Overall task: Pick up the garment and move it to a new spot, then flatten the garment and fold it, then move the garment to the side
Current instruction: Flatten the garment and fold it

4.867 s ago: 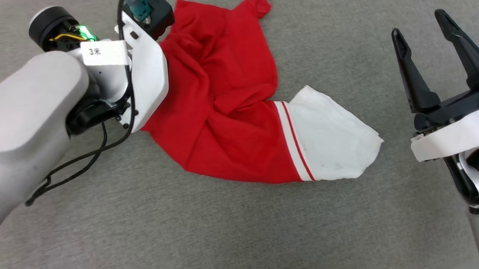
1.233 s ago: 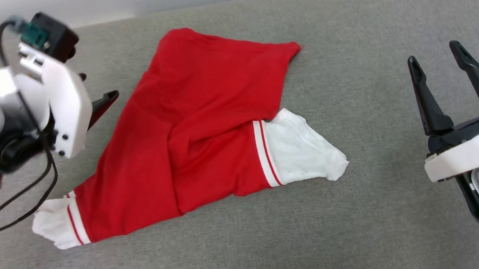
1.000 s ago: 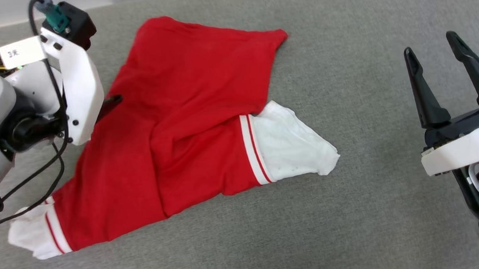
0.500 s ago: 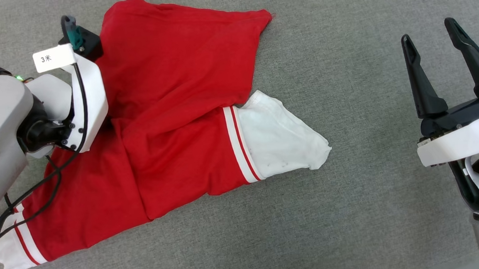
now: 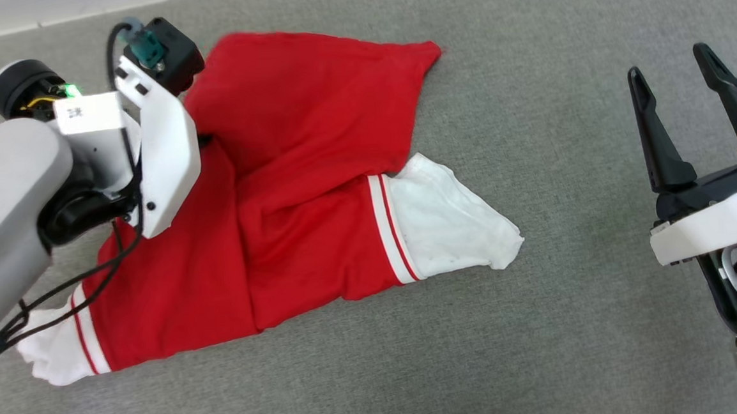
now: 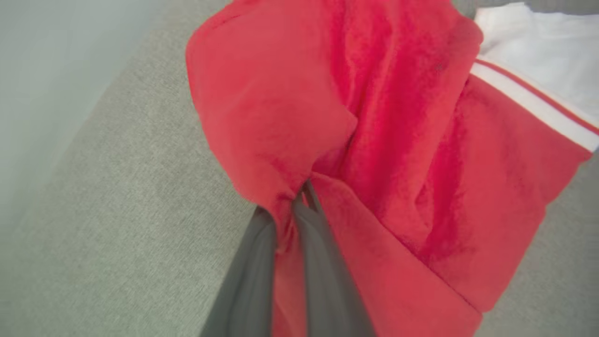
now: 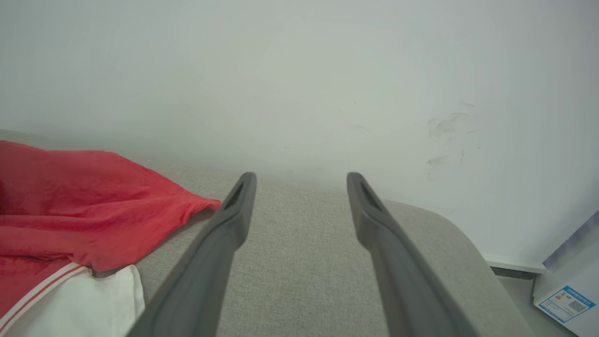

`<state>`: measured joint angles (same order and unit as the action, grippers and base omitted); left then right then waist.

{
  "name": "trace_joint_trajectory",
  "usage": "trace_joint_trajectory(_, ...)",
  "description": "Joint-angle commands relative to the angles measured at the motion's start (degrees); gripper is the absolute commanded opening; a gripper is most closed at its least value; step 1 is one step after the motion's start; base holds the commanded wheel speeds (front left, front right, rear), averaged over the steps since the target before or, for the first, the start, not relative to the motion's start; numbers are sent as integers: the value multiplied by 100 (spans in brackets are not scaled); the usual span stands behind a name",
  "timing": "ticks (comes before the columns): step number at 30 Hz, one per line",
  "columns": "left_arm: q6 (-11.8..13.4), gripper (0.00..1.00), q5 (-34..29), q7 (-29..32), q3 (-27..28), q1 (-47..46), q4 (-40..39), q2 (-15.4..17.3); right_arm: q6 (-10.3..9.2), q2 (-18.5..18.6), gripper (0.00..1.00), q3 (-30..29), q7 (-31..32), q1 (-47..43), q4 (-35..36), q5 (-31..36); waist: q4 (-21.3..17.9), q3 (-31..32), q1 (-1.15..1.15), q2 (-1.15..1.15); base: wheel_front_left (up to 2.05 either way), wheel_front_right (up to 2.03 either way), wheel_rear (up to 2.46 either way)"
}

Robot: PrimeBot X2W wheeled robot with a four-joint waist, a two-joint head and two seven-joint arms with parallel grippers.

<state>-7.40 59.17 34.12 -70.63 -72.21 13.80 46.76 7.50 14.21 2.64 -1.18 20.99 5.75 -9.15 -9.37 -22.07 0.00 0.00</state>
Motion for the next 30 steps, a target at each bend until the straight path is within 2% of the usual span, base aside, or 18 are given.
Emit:
trace_joint_trajectory(1,-1,0,33,-148,48,-29,-244,161,-2,13,100,-33,7,-99,14,-21,137,167,0,0,0,0,0)
trace_joint_trajectory(7,25,0,38,-455,249,-120,-872,420,-3,17,100,-87,51,-200,79,-52,255,291,0,0,0,0,0)
trace_joint_trajectory(13,116,0,-127,-585,442,-460,-1158,299,-2,20,100,7,92,-105,165,-71,149,263,0,0,0,0,0)
trace_joint_trajectory(19,93,0,-338,-556,491,-973,-707,-176,-2,-50,100,64,34,-2,195,-81,-155,-3,0,0,0,0,0)
trace_joint_trajectory(26,22,0,-690,-823,347,-1539,446,-863,-3,-177,100,148,-103,196,143,-67,-569,-472,0,0,0,0,0)
trace_joint_trajectory(30,2,0,-658,-726,72,-1508,1178,-1194,-3,-239,100,175,-197,297,75,-53,-711,-688,0,0,0,0,0)
